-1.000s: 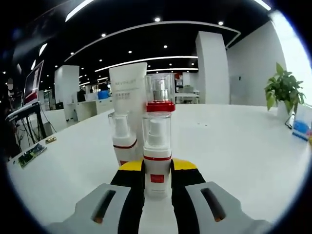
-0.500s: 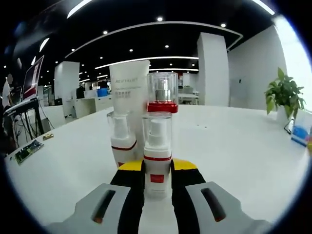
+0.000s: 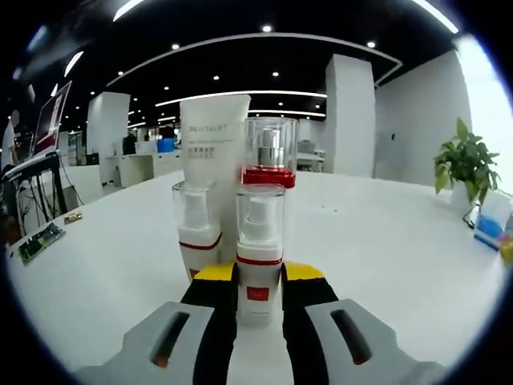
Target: Arrange the skincare products in the storage area until every visible bottle or jar stands upright without overlapping.
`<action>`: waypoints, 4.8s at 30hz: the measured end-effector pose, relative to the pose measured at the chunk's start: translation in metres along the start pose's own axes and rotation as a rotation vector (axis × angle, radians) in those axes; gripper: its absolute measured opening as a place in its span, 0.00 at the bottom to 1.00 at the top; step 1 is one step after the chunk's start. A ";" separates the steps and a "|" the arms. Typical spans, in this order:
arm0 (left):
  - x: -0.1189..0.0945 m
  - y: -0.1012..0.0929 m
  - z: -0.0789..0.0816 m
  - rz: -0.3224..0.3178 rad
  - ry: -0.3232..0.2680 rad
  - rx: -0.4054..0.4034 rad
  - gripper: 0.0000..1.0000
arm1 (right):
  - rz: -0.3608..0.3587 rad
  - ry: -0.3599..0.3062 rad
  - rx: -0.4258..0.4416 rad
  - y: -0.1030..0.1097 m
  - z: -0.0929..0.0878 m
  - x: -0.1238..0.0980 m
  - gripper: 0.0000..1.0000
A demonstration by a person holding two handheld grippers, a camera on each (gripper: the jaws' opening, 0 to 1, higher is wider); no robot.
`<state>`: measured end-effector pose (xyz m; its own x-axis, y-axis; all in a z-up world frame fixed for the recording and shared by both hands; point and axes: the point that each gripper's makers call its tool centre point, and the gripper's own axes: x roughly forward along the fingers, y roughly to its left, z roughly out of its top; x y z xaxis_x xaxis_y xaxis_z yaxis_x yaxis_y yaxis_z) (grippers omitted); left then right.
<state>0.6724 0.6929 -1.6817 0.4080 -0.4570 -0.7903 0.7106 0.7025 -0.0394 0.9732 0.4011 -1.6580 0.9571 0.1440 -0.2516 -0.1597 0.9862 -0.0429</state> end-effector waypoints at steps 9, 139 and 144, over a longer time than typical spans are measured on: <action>0.000 -0.001 0.000 -0.006 0.000 0.001 0.26 | -0.011 0.041 -0.011 -0.004 -0.006 -0.002 0.30; -0.001 0.001 -0.001 0.016 0.007 0.033 0.25 | -0.022 0.196 0.072 0.042 -0.003 0.001 0.18; -0.001 0.002 0.000 0.018 0.003 0.031 0.25 | -0.012 0.211 0.085 0.045 -0.006 -0.001 0.20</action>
<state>0.6731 0.6946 -1.6808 0.4193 -0.4423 -0.7928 0.7205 0.6935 -0.0058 0.9637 0.4445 -1.6650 0.8854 0.1204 -0.4490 -0.1185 0.9924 0.0324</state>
